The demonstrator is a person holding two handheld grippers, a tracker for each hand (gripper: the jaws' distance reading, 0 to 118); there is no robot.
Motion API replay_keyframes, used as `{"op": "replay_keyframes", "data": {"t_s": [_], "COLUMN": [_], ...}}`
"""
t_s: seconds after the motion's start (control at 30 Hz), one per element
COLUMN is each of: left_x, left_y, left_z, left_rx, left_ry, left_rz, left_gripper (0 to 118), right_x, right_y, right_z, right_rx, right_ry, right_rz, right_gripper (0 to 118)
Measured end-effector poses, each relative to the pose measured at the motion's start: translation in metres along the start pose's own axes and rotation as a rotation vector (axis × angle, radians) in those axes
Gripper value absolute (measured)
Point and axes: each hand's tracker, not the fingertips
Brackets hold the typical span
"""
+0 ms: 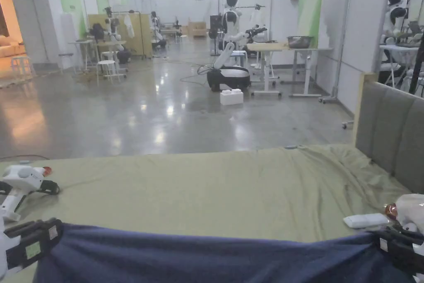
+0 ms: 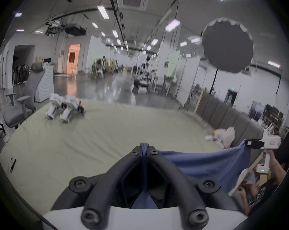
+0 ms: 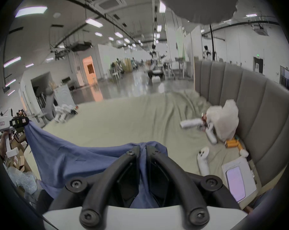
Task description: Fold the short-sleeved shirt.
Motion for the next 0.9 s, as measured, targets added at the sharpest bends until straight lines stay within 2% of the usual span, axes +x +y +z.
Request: {"op": "replay_keyframes", "data": {"t_s": [0.2,0.43,0.6,0.77,0.9], "left_x": [0.027,0.048,0.061,0.072,0.075], "left_y": [0.063,0.127,0.160,0.196,0.209], "left_z": [0.090,0.134,0.142,0.123,0.104], "left_rx": [0.184,0.359,0.487,0.460,0.457], "left_ry": [-0.021,0.026,0.082,0.106,0.112], "left_rz": [-0.031,-0.099,-0.167,-0.196,-0.189], "left_gripper": [1,1,1,1,1], "right_x": [-0.036,-0.067,-0.079,-0.086,-0.084], "right_y": [0.079,0.173,0.229,0.280,0.294], "right_z": [0.064,0.102,0.113,0.102,0.089], "right_rx": [0.205,0.397,0.453,0.460,0.463], "right_ry": [0.017,-0.007,-0.026,-0.087,-0.126], "right_rz": [0.109,0.133,0.128,0.160,0.153], "right_gripper": [5,5,5,5,5]}}
